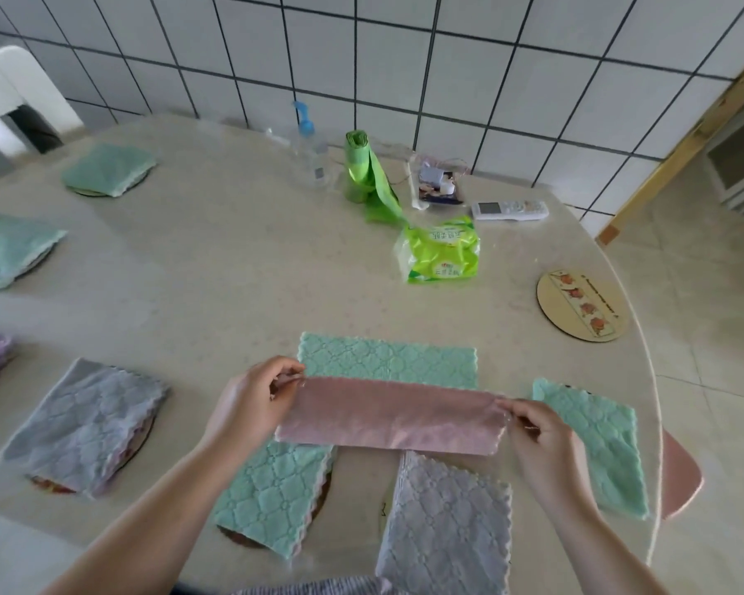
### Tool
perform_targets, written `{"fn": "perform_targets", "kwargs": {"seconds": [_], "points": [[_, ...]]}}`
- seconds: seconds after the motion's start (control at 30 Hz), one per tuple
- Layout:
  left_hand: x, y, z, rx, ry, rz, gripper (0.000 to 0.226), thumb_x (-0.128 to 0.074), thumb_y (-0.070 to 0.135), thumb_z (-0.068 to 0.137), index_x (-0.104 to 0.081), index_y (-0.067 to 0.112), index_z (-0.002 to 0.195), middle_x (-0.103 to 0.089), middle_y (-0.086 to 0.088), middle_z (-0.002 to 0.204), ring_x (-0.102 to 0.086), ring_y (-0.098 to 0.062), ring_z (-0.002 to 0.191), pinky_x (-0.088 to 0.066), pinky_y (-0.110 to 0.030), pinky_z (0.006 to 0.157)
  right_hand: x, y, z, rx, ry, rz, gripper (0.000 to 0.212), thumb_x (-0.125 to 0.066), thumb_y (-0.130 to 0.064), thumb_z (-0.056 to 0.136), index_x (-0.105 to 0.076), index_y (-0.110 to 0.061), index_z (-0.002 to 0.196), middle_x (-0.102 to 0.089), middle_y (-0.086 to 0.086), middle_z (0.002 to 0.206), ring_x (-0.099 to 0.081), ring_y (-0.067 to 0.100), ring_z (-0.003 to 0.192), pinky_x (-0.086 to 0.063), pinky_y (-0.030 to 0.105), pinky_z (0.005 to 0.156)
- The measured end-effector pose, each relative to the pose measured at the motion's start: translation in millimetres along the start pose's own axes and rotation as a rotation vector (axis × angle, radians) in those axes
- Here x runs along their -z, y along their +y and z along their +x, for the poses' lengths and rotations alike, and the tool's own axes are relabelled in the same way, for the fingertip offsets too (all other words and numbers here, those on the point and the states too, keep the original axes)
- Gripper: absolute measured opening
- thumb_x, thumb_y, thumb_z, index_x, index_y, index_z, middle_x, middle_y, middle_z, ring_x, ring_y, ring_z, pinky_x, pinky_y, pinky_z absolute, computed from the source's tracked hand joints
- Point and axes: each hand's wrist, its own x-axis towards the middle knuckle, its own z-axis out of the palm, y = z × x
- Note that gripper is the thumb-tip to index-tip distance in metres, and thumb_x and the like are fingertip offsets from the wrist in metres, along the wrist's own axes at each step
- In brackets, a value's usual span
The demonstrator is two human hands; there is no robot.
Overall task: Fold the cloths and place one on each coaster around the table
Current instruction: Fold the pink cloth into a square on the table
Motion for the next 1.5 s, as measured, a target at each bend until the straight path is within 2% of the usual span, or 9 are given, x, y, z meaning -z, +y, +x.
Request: {"fn": "perform_targets", "kwargs": {"seconds": [0.3, 0.57, 0.73, 0.93, 1.07, 1.17, 1.27, 1.43, 1.5], "points": [[-23.6, -10.5, 70.9, 0.103, -0.031, -0.014, 0.018, -0.064, 0.018, 0.084, -0.067, 0.023, 0.101, -0.069, 0.007, 0.097, -0.063, -0.010, 0.085, -0.048, -0.026, 0.075, -22.7, 8.4, 70.0, -0.104, -0.081, -0.095, 0.022, -0.057, -0.012, 0.089, -0.069, -0.028, 0.098, -0.064, -0.018, 0.099, -0.059, -0.004, 0.079, -0.042, 0.010, 0.059], [-46.1, -23.7, 101.1, 0.200, -0.077, -0.005, 0.015, -0.062, 0.021, 0.085, -0.066, 0.028, 0.097, -0.068, 0.008, 0.092, -0.061, -0.012, 0.078, -0.044, -0.024, 0.067, -35.8, 22.1, 104.5, -0.118, -0.181, -0.233, 0.025, -0.054, -0.013, 0.089, -0.069, -0.030, 0.100, -0.060, -0.018, 0.099, -0.055, 0.001, 0.077, -0.037, 0.007, 0.054], [-48.9, -26.8, 110.0, 0.213, -0.096, 0.013, 0.014, -0.063, 0.022, 0.085, -0.066, 0.026, 0.098, -0.066, 0.007, 0.092, -0.061, -0.013, 0.080, -0.042, -0.024, 0.067, -41.6, 26.1, 114.8, -0.086, -0.207, -0.222, 0.026, -0.056, -0.008, 0.087, -0.070, -0.024, 0.102, -0.065, -0.010, 0.107, -0.054, 0.002, 0.087, -0.038, 0.003, 0.065], [-51.7, -24.8, 112.4, 0.231, -0.079, 0.032, 0.019, -0.064, 0.024, 0.085, -0.064, 0.023, 0.104, -0.064, 0.005, 0.101, -0.061, -0.015, 0.083, -0.046, -0.028, 0.069, -45.6, 27.6, 118.8, -0.077, -0.226, -0.247, 0.029, -0.056, -0.007, 0.086, -0.068, -0.021, 0.108, -0.060, -0.003, 0.120, -0.056, 0.005, 0.088, -0.038, 0.015, 0.074], [-60.1, -13.0, 100.7, -0.163, 0.045, 0.255, 0.023, -0.065, 0.010, 0.080, -0.066, 0.015, 0.103, -0.062, -0.003, 0.108, -0.055, -0.024, 0.103, -0.046, -0.040, 0.084, -55.7, 19.9, 103.4, 0.041, -0.232, -0.370, 0.036, -0.056, -0.009, 0.085, -0.062, -0.024, 0.118, -0.048, -0.004, 0.131, -0.049, 0.016, 0.114, -0.041, 0.026, 0.091], [-84.0, 6.8, 80.5, -0.396, -0.163, 0.326, 0.030, -0.059, 0.014, 0.084, -0.063, 0.018, 0.113, -0.060, -0.001, 0.122, -0.049, -0.022, 0.121, -0.041, -0.049, 0.101, -78.6, 2.8, 86.7, 0.243, -0.359, -0.442, 0.039, -0.052, -0.015, 0.087, -0.056, -0.023, 0.125, -0.042, -0.003, 0.141, -0.034, 0.018, 0.132, -0.029, 0.041, 0.112], [-112.0, 13.7, 60.3, -0.376, -0.299, 0.482, 0.050, -0.044, 0.032, 0.090, -0.044, 0.015, 0.136, -0.040, -0.005, 0.145, -0.029, -0.023, 0.138, -0.013, -0.042, 0.115, -108.1, -3.6, 76.2, 0.364, -0.462, -0.549, 0.050, -0.034, -0.031, 0.088, -0.046, -0.019, 0.135, -0.033, 0.007, 0.150, -0.026, 0.026, 0.139, -0.019, 0.047, 0.115], [-118.3, -0.8, 56.8, -0.385, -0.296, 0.652, 0.068, -0.034, 0.054, 0.085, -0.037, 0.013, 0.140, -0.040, -0.014, 0.144, -0.034, -0.032, 0.135, -0.013, -0.047, 0.110, -122.8, 19.2, 69.5, 0.469, -0.463, -0.761, 0.059, -0.030, -0.048, 0.090, -0.034, -0.021, 0.142, -0.031, 0.010, 0.150, -0.028, 0.026, 0.139, -0.013, 0.049, 0.112], [-112.7, -9.7, 60.7, -0.386, -0.330, 0.714, 0.075, -0.028, 0.062, 0.086, -0.023, 0.016, 0.145, -0.029, -0.015, 0.150, -0.025, -0.032, 0.139, -0.007, -0.047, 0.111, -115.0, 31.0, 70.6, 0.510, -0.454, -0.814, 0.062, -0.032, -0.053, 0.090, -0.027, -0.023, 0.144, -0.028, 0.010, 0.152, -0.026, 0.026, 0.140, -0.012, 0.050, 0.114]]}}
